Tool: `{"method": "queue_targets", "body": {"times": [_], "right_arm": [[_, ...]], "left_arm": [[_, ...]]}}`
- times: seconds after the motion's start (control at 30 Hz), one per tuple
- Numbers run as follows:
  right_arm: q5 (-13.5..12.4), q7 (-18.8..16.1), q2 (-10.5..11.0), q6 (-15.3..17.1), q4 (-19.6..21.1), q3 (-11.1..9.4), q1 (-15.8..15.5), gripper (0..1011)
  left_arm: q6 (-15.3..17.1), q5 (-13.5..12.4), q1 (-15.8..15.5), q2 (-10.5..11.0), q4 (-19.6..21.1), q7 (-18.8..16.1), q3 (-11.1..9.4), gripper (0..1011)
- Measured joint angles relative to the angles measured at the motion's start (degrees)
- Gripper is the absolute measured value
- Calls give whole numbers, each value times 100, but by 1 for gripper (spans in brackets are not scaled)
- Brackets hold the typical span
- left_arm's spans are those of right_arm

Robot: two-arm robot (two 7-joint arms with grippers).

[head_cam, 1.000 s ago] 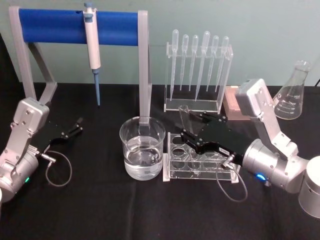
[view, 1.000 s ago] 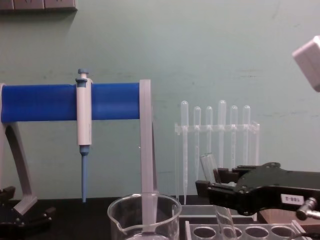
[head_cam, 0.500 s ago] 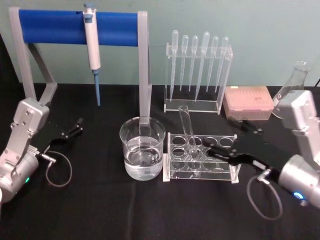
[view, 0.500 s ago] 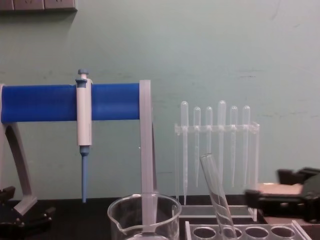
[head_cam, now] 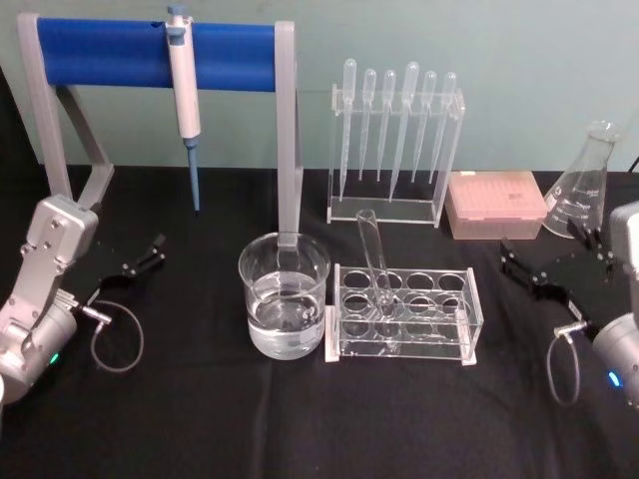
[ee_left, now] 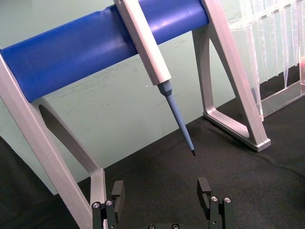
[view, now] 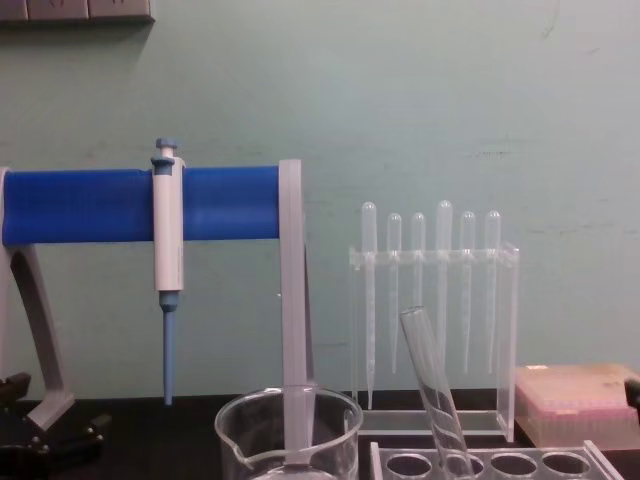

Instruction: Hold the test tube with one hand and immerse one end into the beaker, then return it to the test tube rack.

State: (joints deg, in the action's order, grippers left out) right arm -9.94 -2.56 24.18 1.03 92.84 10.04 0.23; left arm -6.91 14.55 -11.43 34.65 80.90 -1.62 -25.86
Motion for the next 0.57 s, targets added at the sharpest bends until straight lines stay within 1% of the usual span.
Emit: {"method": "queue_targets", "body": {"times": [0.1,0.17,0.57], "right_arm": [[160,60,-123,-68,-288,80,59,1000],[233,60,-180,-48,-387,129,87,1002],[213,53,-160,-32,-351,118,78,1002]], "left_arm": [[0,0,-1,0,0,0,0,1000],[0,0,0,0,0,0,0,1000],[0,0,0,0,0,0,0,1000]]}}
